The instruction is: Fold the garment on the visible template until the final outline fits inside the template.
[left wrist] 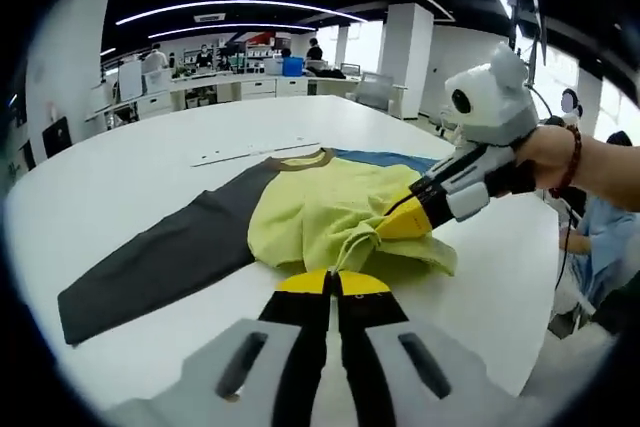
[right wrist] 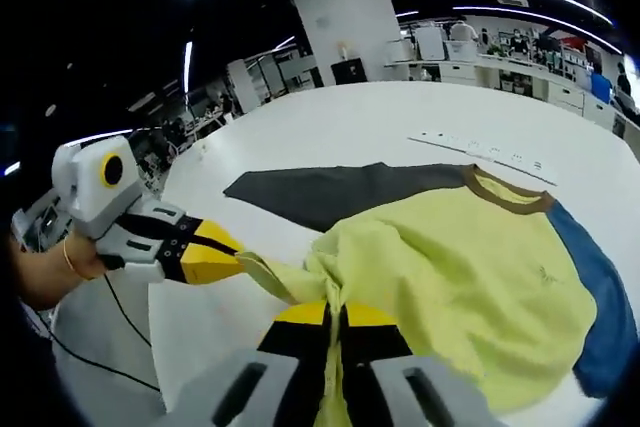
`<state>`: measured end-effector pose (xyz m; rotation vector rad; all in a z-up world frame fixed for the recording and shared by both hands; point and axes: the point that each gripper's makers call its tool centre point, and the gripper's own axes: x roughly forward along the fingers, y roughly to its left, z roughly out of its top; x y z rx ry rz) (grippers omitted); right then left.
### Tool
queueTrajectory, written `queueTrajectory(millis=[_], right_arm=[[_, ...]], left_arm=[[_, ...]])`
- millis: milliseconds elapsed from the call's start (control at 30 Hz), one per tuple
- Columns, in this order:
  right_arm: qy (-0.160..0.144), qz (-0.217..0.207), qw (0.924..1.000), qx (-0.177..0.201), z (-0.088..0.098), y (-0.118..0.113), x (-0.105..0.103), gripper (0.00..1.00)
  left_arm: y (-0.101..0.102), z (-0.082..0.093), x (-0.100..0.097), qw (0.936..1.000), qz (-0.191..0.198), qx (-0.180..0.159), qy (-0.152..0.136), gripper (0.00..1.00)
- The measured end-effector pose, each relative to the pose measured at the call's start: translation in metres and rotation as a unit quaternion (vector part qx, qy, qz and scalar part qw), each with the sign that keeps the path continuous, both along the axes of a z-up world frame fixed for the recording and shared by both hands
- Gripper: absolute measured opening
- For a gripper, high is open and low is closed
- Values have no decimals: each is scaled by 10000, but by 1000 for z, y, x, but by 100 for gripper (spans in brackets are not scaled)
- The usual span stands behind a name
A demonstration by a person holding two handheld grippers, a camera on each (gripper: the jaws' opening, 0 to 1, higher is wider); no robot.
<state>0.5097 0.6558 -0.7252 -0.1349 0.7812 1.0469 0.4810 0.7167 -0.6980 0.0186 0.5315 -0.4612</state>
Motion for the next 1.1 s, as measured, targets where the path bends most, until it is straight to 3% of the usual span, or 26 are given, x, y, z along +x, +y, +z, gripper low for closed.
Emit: queueTrajectory(millis=[300,600,700,800,933,1100], right_arm=[[-128,235,9992,-301,-14,4,-14,0],[21,176,9992,-365,-23,0,-23,4],[176,-154,9997,-122,-17,-3,-21,11],[121,-332,9994,28,-5,-11,-17,25],[-41,-521,9986,-35,5,-31,-16,36],[21,-1051,9943,-154,4,-67,-14,43]], left_arm=[[0,-11,-22,9997,65,61,239,0],[-1,-13,-33,9995,43,162,283,0],[1,-12,-35,9994,106,145,281,0],[4,-10,-36,9994,149,144,273,0],[7,-6,-37,9994,191,155,234,0],[8,-2,-39,9995,207,160,201,0]])
